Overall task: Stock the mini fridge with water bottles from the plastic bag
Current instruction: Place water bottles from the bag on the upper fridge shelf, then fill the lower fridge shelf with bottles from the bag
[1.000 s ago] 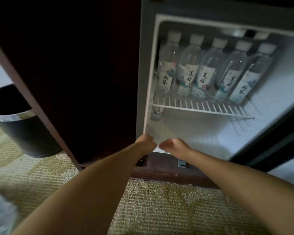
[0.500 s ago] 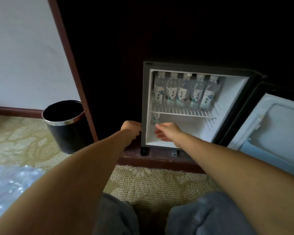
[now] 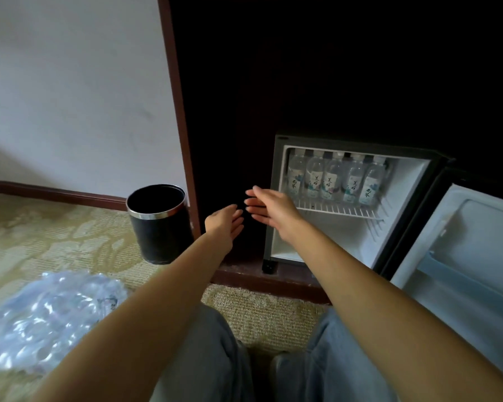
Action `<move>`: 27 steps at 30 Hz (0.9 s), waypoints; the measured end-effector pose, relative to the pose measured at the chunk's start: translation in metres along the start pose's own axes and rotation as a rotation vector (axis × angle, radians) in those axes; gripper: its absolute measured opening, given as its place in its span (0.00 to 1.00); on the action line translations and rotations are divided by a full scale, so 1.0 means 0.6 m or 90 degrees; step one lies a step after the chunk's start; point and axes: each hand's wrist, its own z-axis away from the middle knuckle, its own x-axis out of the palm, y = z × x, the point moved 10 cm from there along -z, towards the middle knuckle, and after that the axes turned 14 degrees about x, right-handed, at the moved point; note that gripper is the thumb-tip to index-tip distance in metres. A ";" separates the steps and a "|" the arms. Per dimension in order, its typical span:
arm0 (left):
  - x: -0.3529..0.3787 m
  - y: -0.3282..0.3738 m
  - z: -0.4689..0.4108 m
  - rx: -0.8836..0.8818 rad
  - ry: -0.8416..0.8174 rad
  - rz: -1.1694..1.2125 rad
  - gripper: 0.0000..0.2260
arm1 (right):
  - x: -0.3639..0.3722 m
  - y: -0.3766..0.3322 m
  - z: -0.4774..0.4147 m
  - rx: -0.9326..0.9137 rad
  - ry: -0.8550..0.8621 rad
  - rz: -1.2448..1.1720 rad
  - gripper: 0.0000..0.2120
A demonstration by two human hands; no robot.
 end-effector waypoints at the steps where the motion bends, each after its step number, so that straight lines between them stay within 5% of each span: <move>1: 0.001 0.014 -0.003 0.031 -0.011 -0.008 0.11 | 0.005 -0.006 0.000 -0.012 0.000 0.006 0.09; 13: -0.260 0.153 -0.002 0.124 -0.015 -0.285 0.08 | 0.121 0.025 -0.028 0.010 -0.054 0.183 0.06; 23: -0.635 0.203 0.046 0.082 0.084 -0.673 0.09 | 0.412 0.121 -0.010 0.059 -0.197 0.262 0.06; 27: -0.733 0.213 0.064 0.055 0.139 -0.712 0.11 | 0.522 0.204 0.018 0.084 -0.271 0.408 0.11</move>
